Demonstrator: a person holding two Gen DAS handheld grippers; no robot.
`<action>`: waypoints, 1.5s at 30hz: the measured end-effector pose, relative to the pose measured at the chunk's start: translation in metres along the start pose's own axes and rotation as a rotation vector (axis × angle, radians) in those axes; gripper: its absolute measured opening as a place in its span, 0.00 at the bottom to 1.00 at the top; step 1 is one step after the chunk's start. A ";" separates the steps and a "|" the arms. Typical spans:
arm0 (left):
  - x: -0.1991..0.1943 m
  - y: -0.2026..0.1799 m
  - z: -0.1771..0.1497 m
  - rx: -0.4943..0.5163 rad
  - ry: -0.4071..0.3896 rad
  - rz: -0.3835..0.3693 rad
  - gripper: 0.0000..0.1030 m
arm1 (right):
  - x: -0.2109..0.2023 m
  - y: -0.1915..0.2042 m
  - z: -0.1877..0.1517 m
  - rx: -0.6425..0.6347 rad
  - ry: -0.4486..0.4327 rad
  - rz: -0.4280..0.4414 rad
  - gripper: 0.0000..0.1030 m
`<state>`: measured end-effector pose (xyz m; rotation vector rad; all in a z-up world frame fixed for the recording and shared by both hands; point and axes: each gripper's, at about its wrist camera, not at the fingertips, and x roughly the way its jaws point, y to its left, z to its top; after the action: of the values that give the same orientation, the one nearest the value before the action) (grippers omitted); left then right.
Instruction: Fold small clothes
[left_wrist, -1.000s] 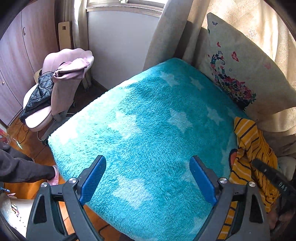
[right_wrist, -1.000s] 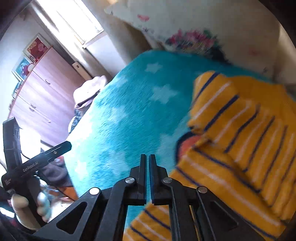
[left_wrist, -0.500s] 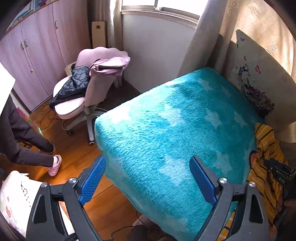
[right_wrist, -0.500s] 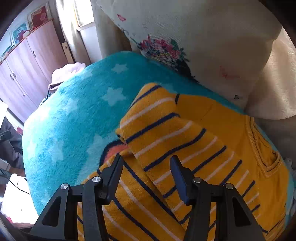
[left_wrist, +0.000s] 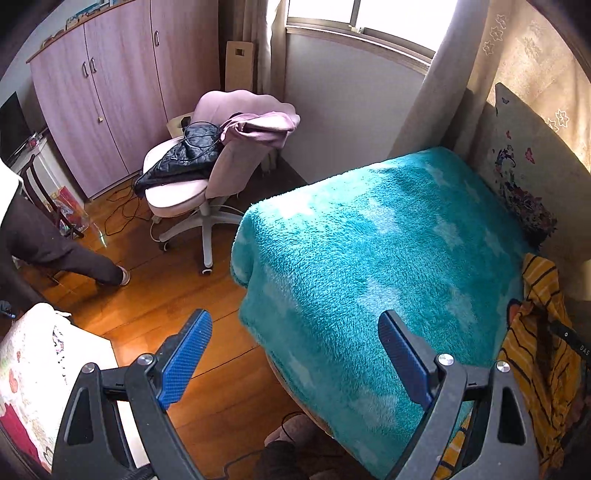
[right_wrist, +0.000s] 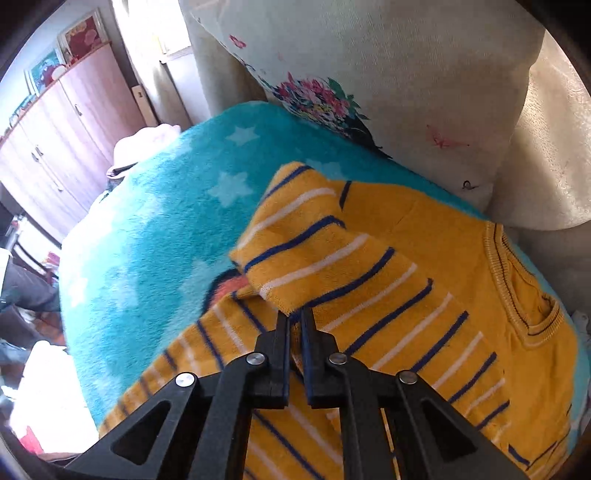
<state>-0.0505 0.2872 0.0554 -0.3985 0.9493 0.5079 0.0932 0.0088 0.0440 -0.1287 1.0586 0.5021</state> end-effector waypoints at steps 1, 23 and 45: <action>-0.003 -0.002 0.000 0.008 -0.008 -0.003 0.89 | -0.006 -0.002 0.001 0.016 0.012 0.042 0.04; 0.053 -0.199 0.023 0.324 0.203 -0.489 0.89 | -0.078 -0.093 -0.055 0.394 -0.060 -0.278 0.57; 0.110 -0.366 -0.001 0.758 0.154 -0.533 0.61 | -0.022 -0.067 -0.104 0.327 0.027 -0.373 0.06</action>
<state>0.2115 0.0145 -0.0009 0.0111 1.0589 -0.3787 0.0318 -0.0925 0.0029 -0.0410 1.0986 -0.0121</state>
